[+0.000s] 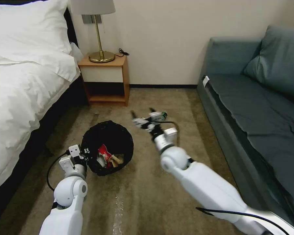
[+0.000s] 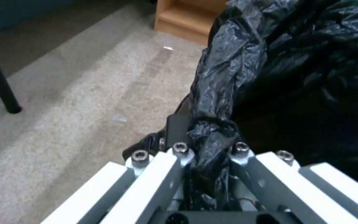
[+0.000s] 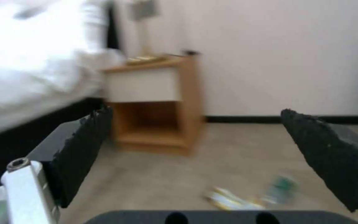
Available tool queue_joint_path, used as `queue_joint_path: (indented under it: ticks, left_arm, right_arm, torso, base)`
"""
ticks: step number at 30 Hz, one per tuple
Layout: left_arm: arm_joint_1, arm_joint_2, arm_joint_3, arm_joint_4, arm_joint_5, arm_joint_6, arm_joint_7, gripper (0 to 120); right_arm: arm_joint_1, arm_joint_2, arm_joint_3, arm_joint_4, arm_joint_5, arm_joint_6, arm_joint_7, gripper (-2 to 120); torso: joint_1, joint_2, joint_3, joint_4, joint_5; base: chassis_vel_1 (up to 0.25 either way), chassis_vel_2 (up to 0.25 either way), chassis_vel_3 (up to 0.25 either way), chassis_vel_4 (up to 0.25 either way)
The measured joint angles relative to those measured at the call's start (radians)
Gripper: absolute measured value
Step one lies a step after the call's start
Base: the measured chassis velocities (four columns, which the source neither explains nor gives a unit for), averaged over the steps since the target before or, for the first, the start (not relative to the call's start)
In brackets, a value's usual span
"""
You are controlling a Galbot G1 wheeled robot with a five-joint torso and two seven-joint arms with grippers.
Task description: Pick up the trash bin, then pick up the garbage on the floor and place it into the trash bin.
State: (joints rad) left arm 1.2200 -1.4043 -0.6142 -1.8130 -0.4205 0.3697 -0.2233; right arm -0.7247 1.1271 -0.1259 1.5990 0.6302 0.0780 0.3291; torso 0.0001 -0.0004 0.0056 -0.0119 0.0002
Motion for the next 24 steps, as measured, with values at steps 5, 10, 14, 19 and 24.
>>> queue_joint_path:
  ticks: [5,10,14,19,24]
  left_arm:
    - [-0.004,0.033,0.001,0.001,-0.011,-0.003,0.002,3]
    - [-0.007,0.046,-0.002,-0.009,-0.013,0.0,0.001,3]
    - [-0.004,0.045,-0.001,-0.013,-0.012,0.002,0.001,3]
    - [0.002,0.036,-0.004,-0.014,-0.008,0.002,0.001,3]
    - [0.011,0.037,-0.011,-0.014,-0.008,0.002,0.001,3]
  right_arm:
    - [-0.145,-0.066,0.163,0.012,-0.041,0.0,-0.005,100]
    - [-0.331,-0.094,0.357,0.021,-0.094,0.052,-0.04,100]
    - [-0.401,-0.084,0.42,0.009,-0.141,0.112,-0.067,100]
    - [-0.475,-0.023,0.488,-0.033,-0.232,0.207,-0.131,100]
    - [-0.488,0.027,0.524,-0.055,-0.311,0.251,-0.17,100]
  torso:
    - [0.0,0.0,0.0,-0.0005,0.0004]
    - [0.0,0.0,0.0,-0.0005,0.0006]
    - [0.0,0.0,0.0,-0.0004,-0.0008]
    - [0.0,0.0,0.0,-0.0002,-0.0002]
    - [0.0,0.0,0.0,0.0,-0.0002]
  base:
    - [0.0,0.0,0.0,0.0]
    - [0.0,0.0,0.0,0.0]
    - [0.0,0.0,0.0,0.0]
    - [0.0,0.0,0.0,0.0]
    - [0.0,0.0,0.0,0.0]
